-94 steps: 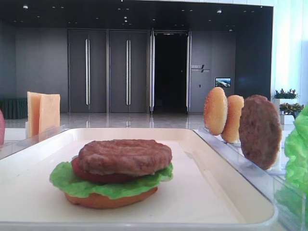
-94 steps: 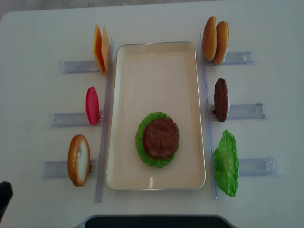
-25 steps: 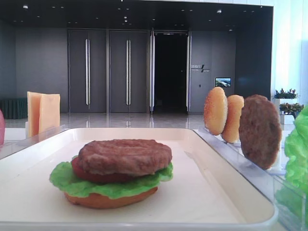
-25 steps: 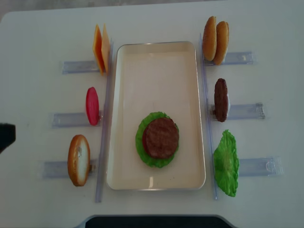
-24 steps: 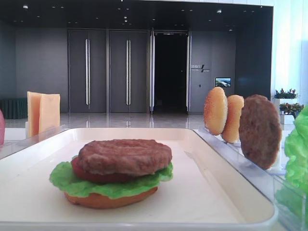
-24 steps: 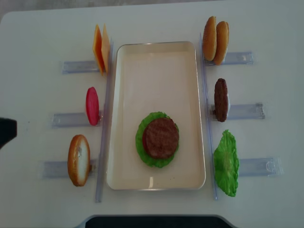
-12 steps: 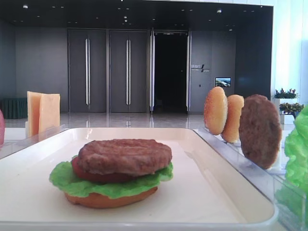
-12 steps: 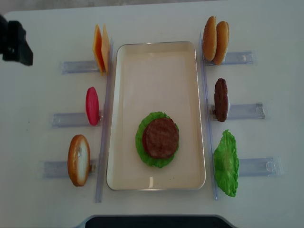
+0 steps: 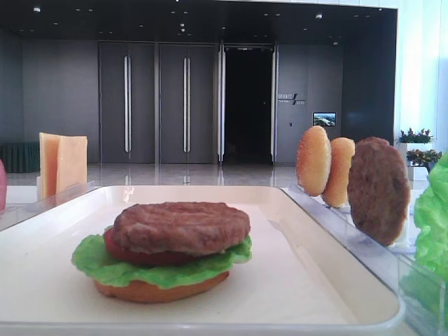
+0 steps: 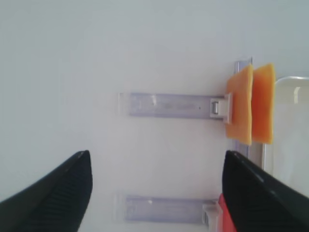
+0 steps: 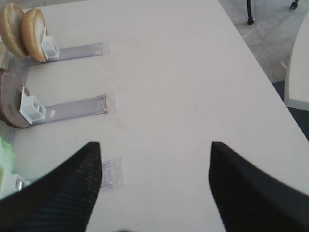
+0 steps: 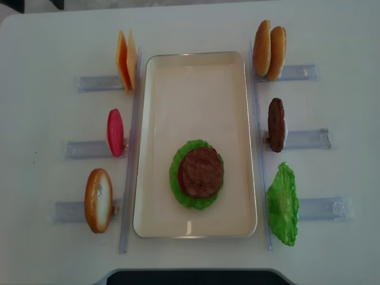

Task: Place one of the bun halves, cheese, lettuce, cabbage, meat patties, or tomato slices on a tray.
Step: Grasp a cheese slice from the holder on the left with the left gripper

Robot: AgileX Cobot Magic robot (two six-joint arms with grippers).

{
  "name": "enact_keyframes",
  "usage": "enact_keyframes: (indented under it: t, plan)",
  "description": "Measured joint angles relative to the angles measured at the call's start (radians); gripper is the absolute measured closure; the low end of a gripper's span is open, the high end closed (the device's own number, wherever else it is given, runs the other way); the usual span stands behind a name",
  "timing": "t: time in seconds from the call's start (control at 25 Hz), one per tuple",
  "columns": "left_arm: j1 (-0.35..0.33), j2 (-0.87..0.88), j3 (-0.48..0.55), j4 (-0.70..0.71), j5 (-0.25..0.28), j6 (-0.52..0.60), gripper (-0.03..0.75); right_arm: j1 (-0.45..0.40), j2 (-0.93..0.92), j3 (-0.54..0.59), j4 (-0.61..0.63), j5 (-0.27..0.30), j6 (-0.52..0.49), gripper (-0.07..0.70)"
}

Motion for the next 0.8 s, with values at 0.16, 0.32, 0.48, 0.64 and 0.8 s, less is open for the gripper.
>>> enact_keyframes:
  t: [0.16, 0.32, 0.48, 0.64, 0.8]
  plan:
    - [0.0, 0.105, -0.067, -0.001, 0.0, 0.0, 0.073, 0.0, 0.0, 0.0, 0.0, 0.0, 0.0, 0.15]
    - [0.0, 0.185, -0.081, -0.001, 0.0, -0.001, 0.073, 0.0, 0.0, 0.0, 0.0, 0.0, 0.0, 0.15]
    - [-0.001, 0.219, -0.083, -0.001, 0.0, -0.031, 0.073, 0.0, 0.0, 0.0, 0.0, 0.0, 0.0, 0.15]
    - [-0.031, 0.222, -0.098, 0.017, 0.0, -0.054, 0.073, 0.0, 0.0, 0.0, 0.0, 0.0, 0.0, 0.15]
    - [-0.085, 0.225, -0.132, 0.022, 0.0, -0.094, 0.073, 0.0, 0.0, 0.0, 0.001, 0.0, 0.0, 0.15]
